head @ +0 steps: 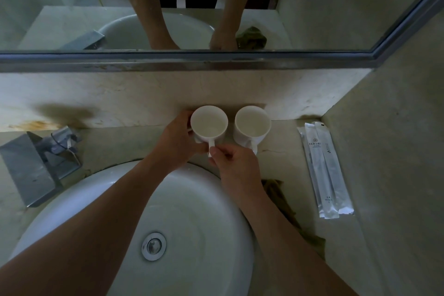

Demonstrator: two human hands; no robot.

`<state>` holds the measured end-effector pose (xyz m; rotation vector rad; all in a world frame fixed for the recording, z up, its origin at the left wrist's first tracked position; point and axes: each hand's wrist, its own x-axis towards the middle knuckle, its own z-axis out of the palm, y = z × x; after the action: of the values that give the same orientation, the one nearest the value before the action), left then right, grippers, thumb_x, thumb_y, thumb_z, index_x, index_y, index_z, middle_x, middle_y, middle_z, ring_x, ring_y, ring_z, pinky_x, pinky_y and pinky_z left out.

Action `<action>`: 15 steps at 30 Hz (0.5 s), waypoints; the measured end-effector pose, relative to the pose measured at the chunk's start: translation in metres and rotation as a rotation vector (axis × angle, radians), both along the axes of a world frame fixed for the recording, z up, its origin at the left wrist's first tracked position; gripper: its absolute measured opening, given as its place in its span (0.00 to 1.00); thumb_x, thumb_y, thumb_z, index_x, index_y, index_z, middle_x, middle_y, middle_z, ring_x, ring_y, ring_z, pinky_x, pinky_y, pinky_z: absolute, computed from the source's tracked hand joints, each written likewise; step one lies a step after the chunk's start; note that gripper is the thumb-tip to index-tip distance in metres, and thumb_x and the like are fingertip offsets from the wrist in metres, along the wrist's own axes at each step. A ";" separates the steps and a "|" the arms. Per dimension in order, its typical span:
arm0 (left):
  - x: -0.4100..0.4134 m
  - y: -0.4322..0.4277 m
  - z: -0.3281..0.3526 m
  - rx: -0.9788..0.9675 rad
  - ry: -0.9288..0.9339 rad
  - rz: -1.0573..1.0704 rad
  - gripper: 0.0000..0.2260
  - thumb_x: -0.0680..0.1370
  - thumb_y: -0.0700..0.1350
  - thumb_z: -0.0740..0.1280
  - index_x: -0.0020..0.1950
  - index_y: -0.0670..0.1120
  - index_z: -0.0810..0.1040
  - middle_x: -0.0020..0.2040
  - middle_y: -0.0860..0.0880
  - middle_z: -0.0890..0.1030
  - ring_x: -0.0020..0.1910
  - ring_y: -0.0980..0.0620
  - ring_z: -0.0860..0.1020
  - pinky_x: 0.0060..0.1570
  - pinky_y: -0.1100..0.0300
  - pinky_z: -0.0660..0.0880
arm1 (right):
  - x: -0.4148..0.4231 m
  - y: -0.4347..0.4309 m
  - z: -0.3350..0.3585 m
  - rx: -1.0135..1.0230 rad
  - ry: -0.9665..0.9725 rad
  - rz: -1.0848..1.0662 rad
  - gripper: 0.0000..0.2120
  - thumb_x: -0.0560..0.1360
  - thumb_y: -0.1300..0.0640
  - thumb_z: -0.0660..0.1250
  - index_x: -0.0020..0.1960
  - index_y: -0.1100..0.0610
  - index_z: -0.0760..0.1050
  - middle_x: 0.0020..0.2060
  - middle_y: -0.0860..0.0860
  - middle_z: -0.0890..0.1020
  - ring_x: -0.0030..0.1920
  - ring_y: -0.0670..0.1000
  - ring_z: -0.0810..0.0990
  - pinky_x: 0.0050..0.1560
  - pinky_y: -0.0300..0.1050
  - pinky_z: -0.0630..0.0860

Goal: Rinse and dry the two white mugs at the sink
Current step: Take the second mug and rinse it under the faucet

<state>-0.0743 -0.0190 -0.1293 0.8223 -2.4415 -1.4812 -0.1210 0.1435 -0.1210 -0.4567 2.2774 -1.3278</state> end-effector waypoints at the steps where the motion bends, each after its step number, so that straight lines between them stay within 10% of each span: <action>1: 0.001 0.000 0.000 0.025 0.001 0.003 0.38 0.64 0.40 0.86 0.70 0.48 0.73 0.60 0.57 0.80 0.57 0.61 0.80 0.59 0.63 0.79 | 0.000 0.004 -0.001 -0.002 0.047 -0.038 0.12 0.82 0.50 0.70 0.51 0.57 0.87 0.41 0.51 0.89 0.43 0.49 0.87 0.46 0.40 0.80; 7: 0.020 -0.003 0.010 0.089 -0.006 0.131 0.33 0.72 0.31 0.77 0.75 0.44 0.71 0.69 0.50 0.79 0.68 0.54 0.77 0.63 0.66 0.75 | -0.005 0.033 -0.005 0.068 0.308 -0.473 0.15 0.80 0.51 0.73 0.39 0.56 0.75 0.30 0.48 0.77 0.30 0.45 0.74 0.34 0.34 0.68; 15: 0.044 0.022 0.030 -0.068 0.125 0.268 0.19 0.76 0.32 0.69 0.64 0.48 0.79 0.53 0.54 0.83 0.53 0.61 0.81 0.47 0.69 0.75 | -0.030 0.045 -0.003 0.247 0.285 -0.412 0.23 0.75 0.54 0.79 0.66 0.56 0.74 0.58 0.51 0.75 0.43 0.46 0.75 0.36 0.32 0.66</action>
<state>-0.0303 0.0028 -0.0993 0.9674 -2.1790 -1.3035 -0.1507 0.1889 -0.1235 -0.0960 2.8445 -1.1951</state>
